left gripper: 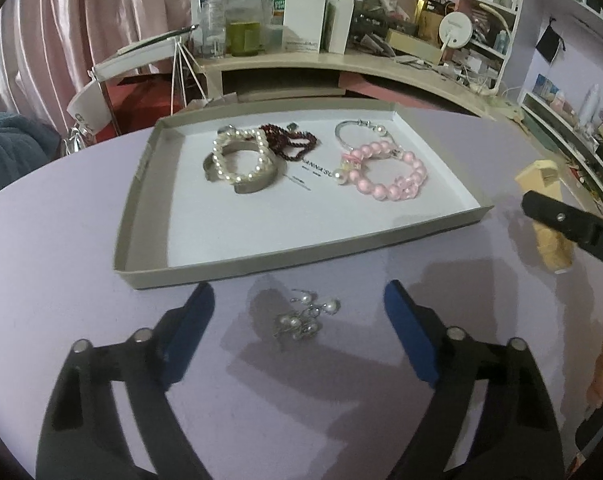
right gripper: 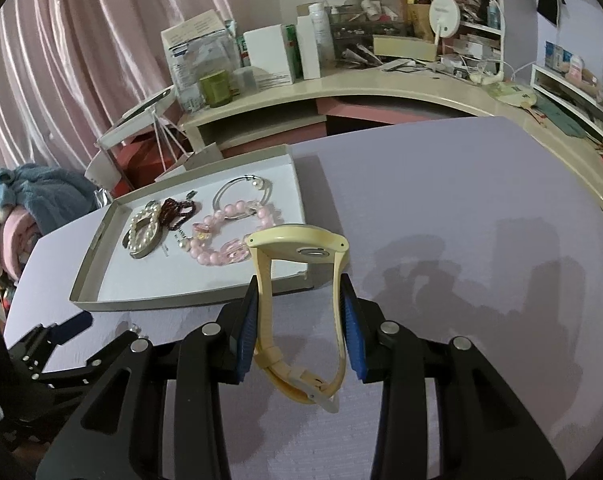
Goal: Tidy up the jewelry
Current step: 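Grasp the silver earring cluster with the left tool while the right tool holds the watch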
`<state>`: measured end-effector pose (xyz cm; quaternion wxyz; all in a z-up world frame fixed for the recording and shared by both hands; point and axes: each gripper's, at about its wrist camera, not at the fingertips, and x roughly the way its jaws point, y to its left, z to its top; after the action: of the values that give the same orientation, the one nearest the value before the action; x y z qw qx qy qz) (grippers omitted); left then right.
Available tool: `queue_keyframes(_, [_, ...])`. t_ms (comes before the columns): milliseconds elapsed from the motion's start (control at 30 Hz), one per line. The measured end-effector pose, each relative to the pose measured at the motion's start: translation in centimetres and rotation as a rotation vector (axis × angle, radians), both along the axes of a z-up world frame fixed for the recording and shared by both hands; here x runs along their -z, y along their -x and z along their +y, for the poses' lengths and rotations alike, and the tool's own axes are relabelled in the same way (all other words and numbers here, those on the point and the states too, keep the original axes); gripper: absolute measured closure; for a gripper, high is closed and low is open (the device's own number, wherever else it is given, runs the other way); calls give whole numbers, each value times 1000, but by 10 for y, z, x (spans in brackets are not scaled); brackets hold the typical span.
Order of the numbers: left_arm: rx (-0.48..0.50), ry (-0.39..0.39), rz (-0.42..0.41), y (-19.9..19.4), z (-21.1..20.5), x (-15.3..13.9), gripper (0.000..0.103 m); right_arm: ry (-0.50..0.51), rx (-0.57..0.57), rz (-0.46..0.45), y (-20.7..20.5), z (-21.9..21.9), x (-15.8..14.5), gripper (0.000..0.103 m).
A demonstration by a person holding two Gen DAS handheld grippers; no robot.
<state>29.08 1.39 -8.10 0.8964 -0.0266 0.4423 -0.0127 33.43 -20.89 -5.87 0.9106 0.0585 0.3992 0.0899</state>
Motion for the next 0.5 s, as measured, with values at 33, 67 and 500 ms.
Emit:
queue_keyframes(33, [0,-2,6,-1,-1,2,24,-2,3,2,0,-1,1,64])
queue_keyframes(67, [1,-3,16,-2,-2,5,28,-4,7,4,1,-3,1,64])
queue_keyframes(500, [0,-17,42,-5,-10,12,38,-9,11,9,-1,-4,3,64])
